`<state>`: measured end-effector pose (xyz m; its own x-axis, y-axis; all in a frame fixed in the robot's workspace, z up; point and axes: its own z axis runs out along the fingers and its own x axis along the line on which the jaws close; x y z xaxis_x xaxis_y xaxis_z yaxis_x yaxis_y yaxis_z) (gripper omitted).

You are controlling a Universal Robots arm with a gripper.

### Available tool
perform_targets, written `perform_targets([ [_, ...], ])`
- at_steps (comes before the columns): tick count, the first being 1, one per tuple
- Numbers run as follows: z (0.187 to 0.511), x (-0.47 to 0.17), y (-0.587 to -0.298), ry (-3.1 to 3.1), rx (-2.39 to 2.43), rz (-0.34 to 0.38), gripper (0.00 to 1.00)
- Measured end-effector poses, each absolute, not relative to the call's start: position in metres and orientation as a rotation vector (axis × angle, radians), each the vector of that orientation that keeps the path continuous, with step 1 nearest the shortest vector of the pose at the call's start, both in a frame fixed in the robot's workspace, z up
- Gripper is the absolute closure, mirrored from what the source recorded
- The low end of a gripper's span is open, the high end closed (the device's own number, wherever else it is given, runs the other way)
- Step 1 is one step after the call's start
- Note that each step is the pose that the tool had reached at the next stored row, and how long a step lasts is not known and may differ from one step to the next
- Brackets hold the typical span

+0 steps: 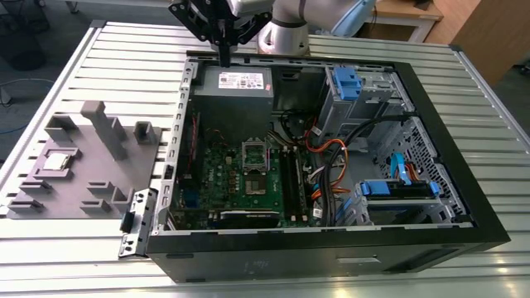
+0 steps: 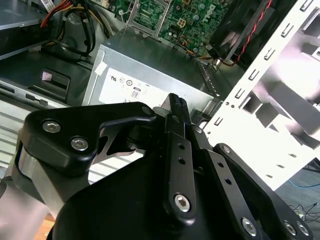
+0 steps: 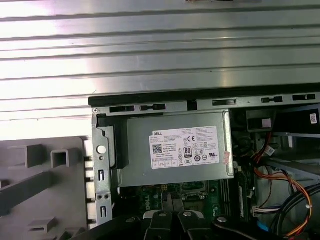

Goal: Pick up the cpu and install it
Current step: 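Reach for the cpu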

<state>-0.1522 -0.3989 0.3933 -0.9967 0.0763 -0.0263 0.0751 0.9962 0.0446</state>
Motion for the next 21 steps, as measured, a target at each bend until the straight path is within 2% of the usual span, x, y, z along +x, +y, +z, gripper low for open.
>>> perform_targets([
  [21,0.393,-0.184,-0.399,3.108,0.118,0.068,0.89],
])
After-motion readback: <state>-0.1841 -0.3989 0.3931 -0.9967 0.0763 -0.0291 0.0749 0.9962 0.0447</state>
